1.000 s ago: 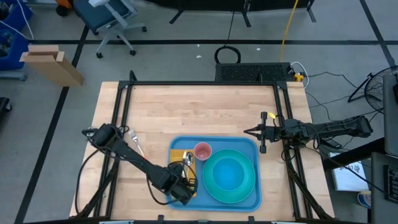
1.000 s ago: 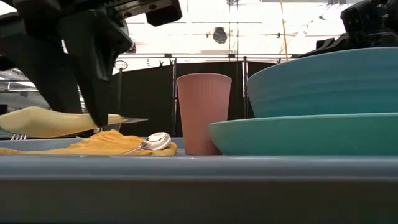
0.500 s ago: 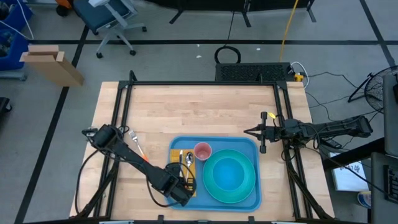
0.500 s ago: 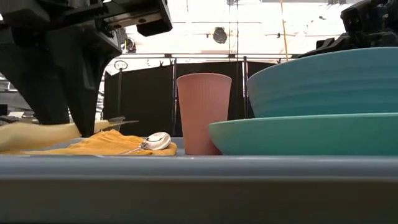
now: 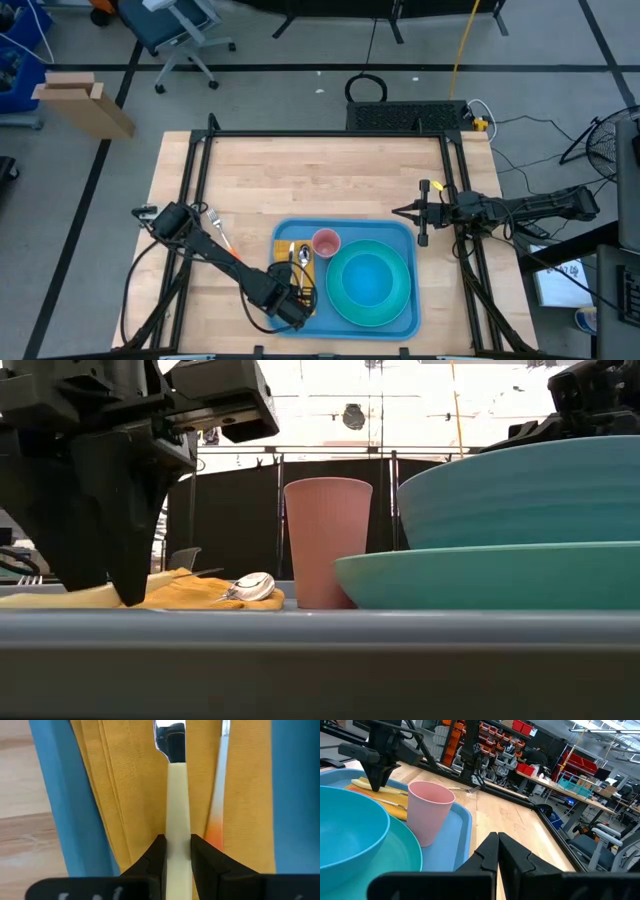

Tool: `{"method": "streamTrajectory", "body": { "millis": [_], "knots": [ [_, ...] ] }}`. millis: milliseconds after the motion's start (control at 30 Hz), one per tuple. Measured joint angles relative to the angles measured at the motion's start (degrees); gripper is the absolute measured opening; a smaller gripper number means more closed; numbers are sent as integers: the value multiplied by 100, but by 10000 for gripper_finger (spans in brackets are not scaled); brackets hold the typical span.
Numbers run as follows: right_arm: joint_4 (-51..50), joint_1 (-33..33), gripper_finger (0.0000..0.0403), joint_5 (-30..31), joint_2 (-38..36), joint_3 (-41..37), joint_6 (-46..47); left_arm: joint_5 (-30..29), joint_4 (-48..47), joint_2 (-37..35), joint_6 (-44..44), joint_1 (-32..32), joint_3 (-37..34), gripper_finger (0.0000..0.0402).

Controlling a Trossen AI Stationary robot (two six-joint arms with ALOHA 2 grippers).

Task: Set up tray
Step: Put the yellow table knife to the left of the orange spoon on the blue tray, then put the orange fork between the orange spoon and yellow table knife on the blue tray

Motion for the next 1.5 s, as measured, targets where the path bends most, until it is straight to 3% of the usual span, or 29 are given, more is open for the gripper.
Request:
{"method": "streamTrajectory", "body": {
  "millis": [633, 900, 1033, 1300, 1500],
  "knots": [
    [-2, 2, 0, -2, 1, -1, 0, -193, -14, 1, 31, 0, -2, 62],
    [-3, 0, 0, -2, -1, 0, 2, -126, -24, 1, 21, 36, -2, 162],
    [-2, 2, 0, -2, 1, -2, 2, -64, -26, -1, 96, 39, -2, 176],
    [-4, 1, 0, -4, -1, -1, 2, 154, -180, -747, 1661, 39, 33, 156],
    [24, 1, 0, -4, 1, 0, 2, 131, -1141, -1649, 2930, -45, 35, 133]
  ]
}}
